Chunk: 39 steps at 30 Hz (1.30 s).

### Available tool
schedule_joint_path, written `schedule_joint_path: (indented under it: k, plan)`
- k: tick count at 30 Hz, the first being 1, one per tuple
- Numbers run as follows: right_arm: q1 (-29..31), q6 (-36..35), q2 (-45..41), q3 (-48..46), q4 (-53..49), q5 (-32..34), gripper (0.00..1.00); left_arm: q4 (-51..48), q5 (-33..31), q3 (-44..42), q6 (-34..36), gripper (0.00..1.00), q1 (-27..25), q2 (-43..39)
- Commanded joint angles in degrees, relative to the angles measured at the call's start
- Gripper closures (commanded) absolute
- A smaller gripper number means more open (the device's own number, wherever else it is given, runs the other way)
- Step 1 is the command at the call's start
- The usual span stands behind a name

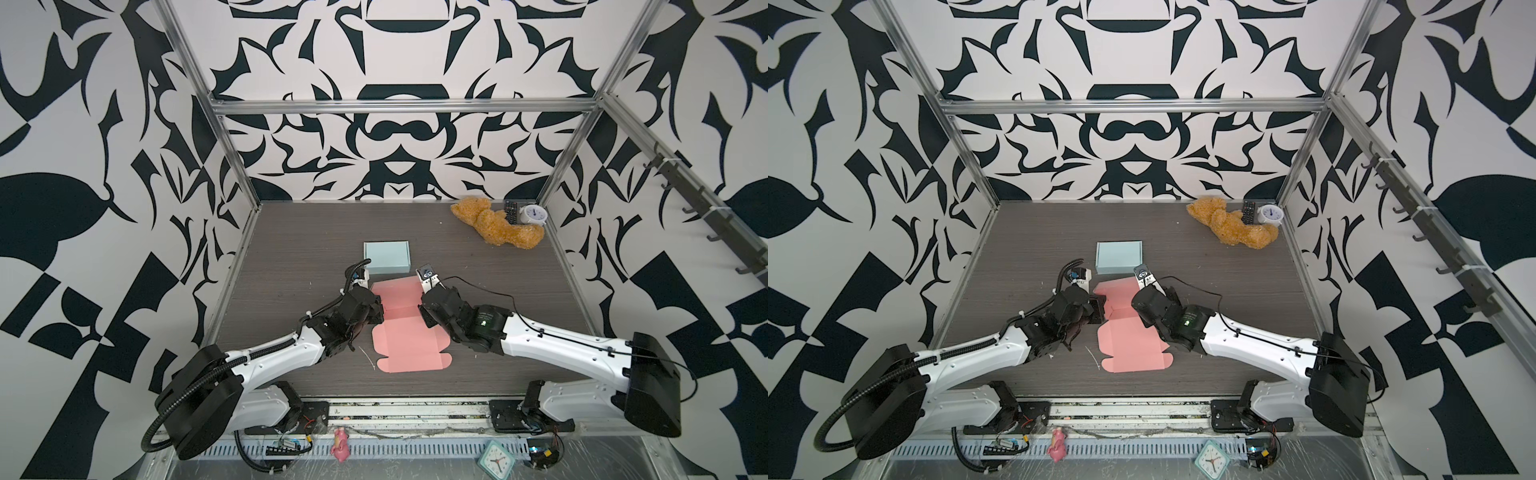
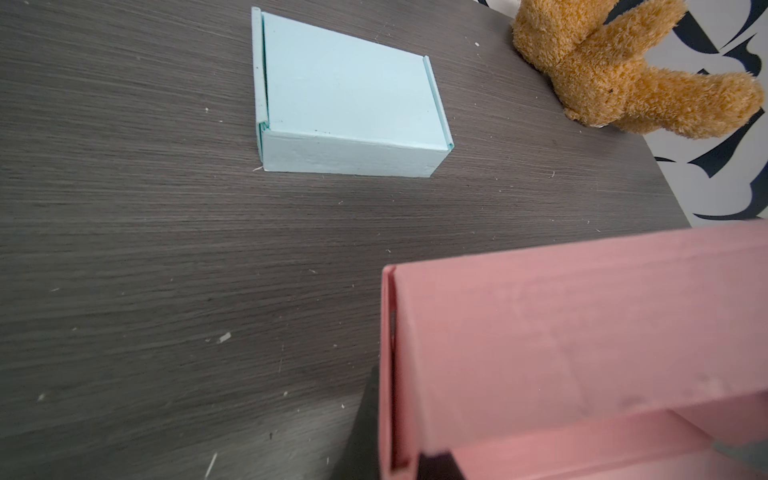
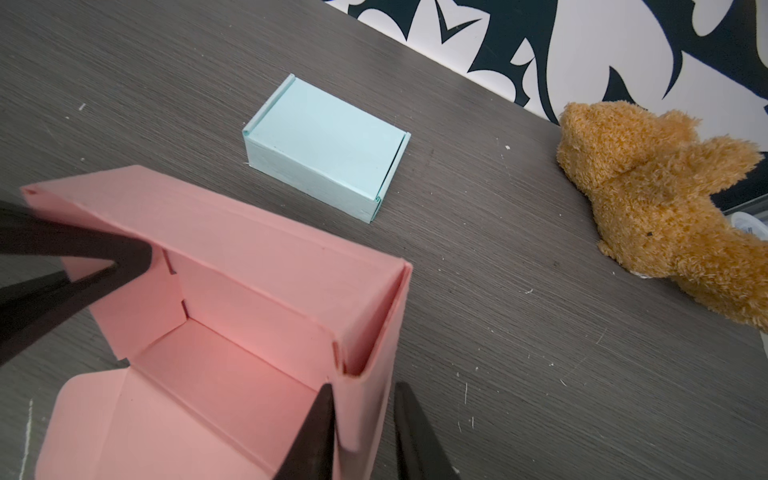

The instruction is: Fold the paper box

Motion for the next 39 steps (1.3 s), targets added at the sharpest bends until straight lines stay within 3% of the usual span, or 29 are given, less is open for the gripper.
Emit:
schedule_joint_path:
  k: [1, 18, 30, 39]
  plan:
    - [0.7, 0.0, 1.1, 1.3, 0.5, 4.9, 0.71, 2.4, -1.5, 1.4, -1.6, 1.0, -0.3, 0.5]
    - [2.8, -3.0, 4.3, 2.3, -1.3, 17.5, 0.77, 7.6, -2.4, 0.2, -5.2, 1.0, -0.4, 5.5]
    - [3.0, -4.6, 7.4, 4.0, -2.3, 20.9, 0.77, 9.5, -2.0, 0.3, -6.2, 1.0, -0.4, 7.5]
    - [3.0, -5.0, 10.0, 5.8, -3.2, 22.5, 0.87, 10.2, -1.9, -0.1, -6.4, 1.0, -0.4, 7.4]
